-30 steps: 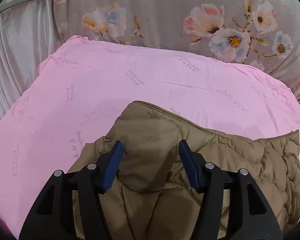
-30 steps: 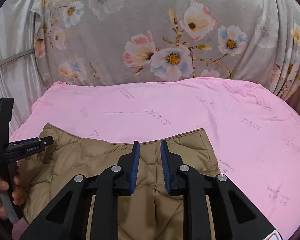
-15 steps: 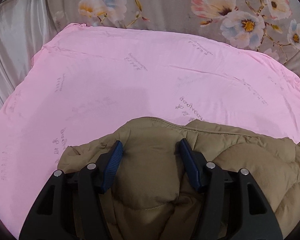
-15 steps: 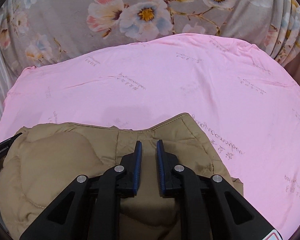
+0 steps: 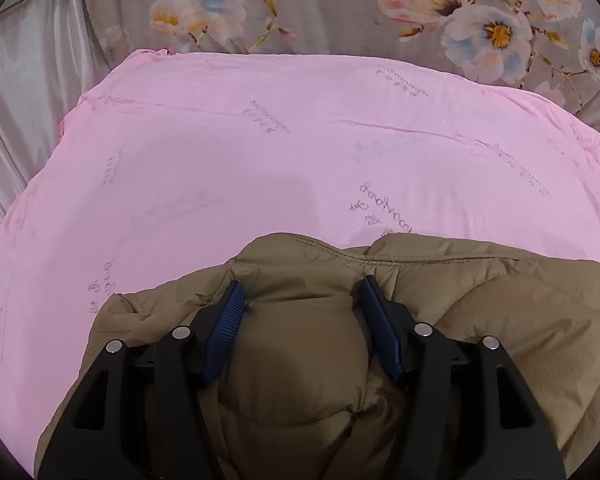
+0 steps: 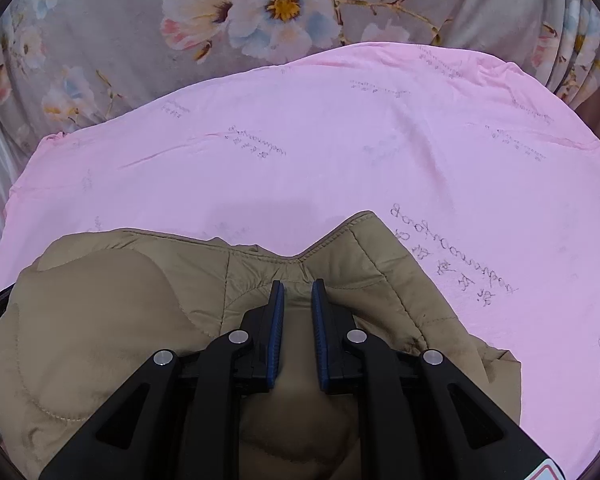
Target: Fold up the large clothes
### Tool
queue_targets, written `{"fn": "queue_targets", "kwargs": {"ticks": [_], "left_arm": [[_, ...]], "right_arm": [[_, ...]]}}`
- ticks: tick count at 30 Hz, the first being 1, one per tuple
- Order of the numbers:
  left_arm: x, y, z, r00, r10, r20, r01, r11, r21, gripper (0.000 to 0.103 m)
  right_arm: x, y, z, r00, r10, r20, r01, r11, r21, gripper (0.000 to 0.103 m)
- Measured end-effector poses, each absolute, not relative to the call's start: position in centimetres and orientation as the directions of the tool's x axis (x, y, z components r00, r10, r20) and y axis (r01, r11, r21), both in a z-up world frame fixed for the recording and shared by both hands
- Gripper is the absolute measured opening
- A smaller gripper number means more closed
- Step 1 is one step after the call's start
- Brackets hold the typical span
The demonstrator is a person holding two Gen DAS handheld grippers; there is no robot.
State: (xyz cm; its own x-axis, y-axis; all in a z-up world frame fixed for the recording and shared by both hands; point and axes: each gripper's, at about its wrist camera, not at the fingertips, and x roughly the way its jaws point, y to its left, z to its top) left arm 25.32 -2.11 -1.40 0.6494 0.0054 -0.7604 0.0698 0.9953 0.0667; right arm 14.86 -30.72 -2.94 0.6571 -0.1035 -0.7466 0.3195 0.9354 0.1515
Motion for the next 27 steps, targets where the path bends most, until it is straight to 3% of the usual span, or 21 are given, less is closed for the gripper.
{"fn": "queue_targets", "kwargs": {"ticks": [15,18,23,25,27], "left_arm": [[25.5,-2.7,-1.7,0.652,0.035,-0.758,0.068,0.992,0.104,0.059],[24.8,-2.5,-0.6,0.645,0.045,-0.763,0.065,0.991,0.113,0.058],[20.7,-2.0,4.6,0.680,-0.070,-0.730,0.097,0.995,-0.005,0.057],[19.1,-2.6,6.3,0.702,-0.103,-0.705,0.119,0.992,-0.026,0.049],[18.1,-3.6,7.1,0.709,-0.108,-0.697,0.137,0.990,-0.013,0.031]], "right_arm": [[15.2,-30.4,-3.3,0.644,-0.124,-0.755,0.328,0.936,0.126,0.011],[14.7,-29.9,-2.1,0.629,-0.178,-0.757,0.355,0.932,0.076,0.020],[11.2,-26.8,3.1,0.731,-0.141,-0.668,0.297,0.947,0.126,0.023],[10.4,-25.0,4.7,0.759,-0.100,-0.643,0.251,0.957,0.148,0.023],[9.9,-23.1,5.6,0.774,-0.073,-0.629,0.212,0.966,0.149,0.023]]}}
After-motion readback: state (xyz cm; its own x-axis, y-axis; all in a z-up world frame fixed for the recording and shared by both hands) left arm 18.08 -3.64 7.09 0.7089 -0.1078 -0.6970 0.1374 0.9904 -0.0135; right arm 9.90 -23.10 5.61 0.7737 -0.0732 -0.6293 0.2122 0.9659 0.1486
